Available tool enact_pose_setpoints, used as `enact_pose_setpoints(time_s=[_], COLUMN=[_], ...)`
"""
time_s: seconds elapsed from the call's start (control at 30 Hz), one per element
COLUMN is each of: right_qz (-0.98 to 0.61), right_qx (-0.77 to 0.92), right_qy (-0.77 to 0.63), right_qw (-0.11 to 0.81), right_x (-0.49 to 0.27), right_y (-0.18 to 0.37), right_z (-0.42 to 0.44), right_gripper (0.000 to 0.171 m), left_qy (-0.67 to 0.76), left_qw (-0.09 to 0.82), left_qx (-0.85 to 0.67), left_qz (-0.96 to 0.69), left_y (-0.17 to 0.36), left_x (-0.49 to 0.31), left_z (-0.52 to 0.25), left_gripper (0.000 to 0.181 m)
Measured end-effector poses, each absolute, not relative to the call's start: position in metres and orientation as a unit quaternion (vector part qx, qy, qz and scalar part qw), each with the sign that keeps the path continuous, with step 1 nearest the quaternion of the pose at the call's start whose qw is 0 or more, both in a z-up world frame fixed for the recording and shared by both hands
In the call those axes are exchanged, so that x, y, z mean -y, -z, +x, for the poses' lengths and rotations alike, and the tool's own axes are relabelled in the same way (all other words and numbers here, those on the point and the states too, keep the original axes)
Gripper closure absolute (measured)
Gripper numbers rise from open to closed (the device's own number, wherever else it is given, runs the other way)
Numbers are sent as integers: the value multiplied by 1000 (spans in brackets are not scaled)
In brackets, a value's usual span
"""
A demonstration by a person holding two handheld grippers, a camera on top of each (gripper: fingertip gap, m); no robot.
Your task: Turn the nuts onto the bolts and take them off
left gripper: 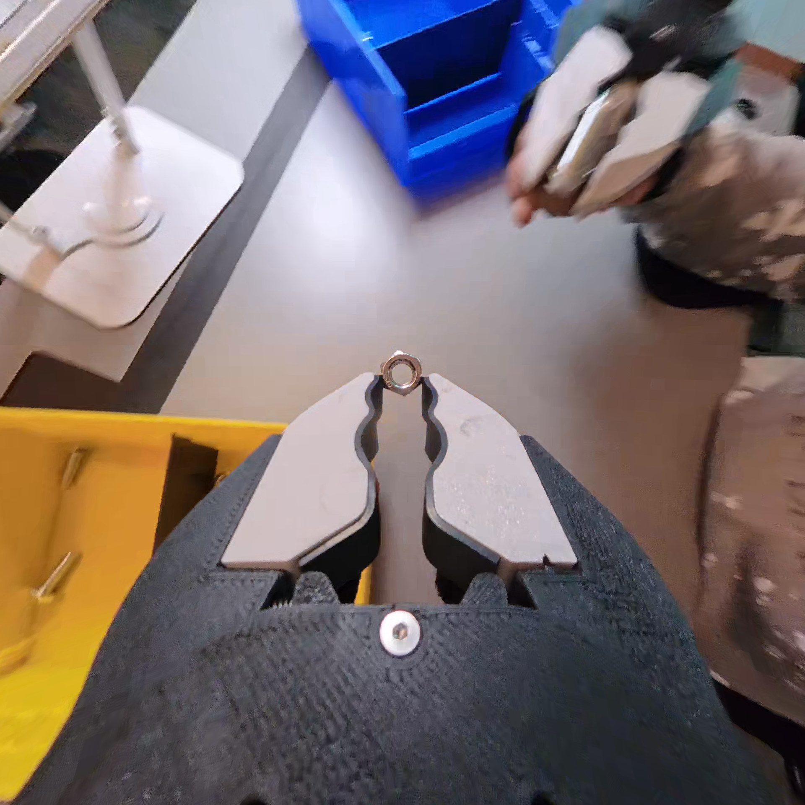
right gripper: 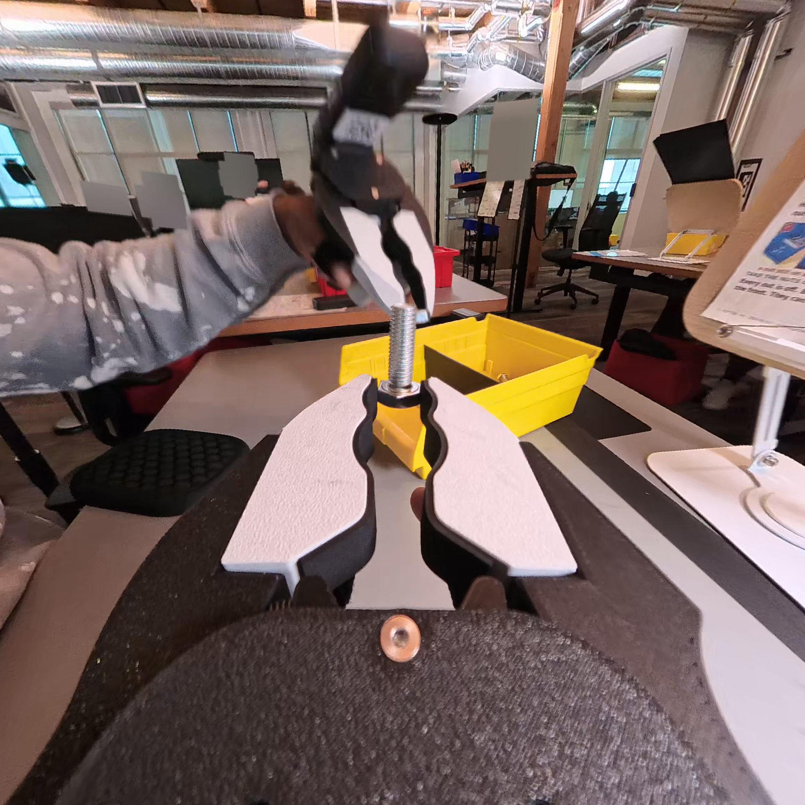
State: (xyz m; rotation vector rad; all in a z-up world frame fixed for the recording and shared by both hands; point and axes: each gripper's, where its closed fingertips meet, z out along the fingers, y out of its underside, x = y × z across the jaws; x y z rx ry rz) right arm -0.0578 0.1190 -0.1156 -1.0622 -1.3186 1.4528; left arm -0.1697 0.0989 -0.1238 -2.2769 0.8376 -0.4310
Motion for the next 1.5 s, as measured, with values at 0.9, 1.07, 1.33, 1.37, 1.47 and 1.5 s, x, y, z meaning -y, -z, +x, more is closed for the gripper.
enact_pose_setpoints(time_s=[0.9, 1.07, 1.33, 1.37, 1.47, 1.5], right_qz=[-390, -396, -410, -410, -419, -421], right_qx=[527, 536, 556, 558, 565, 568], right_qy=[-609, -603, -576, -575, -563, -558], right_qw=[447, 438, 438, 436, 434, 435], right_x=[-70, -68, -68, -68, -69, -69], right_y=[115, 119, 127, 128, 132, 134], right_z=[-83, -86, -89, -90, -92, -92], right_gripper=[152, 152, 153, 152, 153, 153], left_qy=[204, 188, 180, 179, 171, 170], left_qw=[233, 232, 225, 223, 218, 216], left_qx=[-450, -457, -455, -455, -455, -455], left_qz=[-838, -838, -842, -843, -846, -847], left_y=[89, 92, 99, 100, 103, 104], left_x=[-76, -74, -74, -73, -73, -73], left_z=[-66, -69, -74, -74, -77, -78], left_gripper=[163, 163, 163, 163, 163, 163])
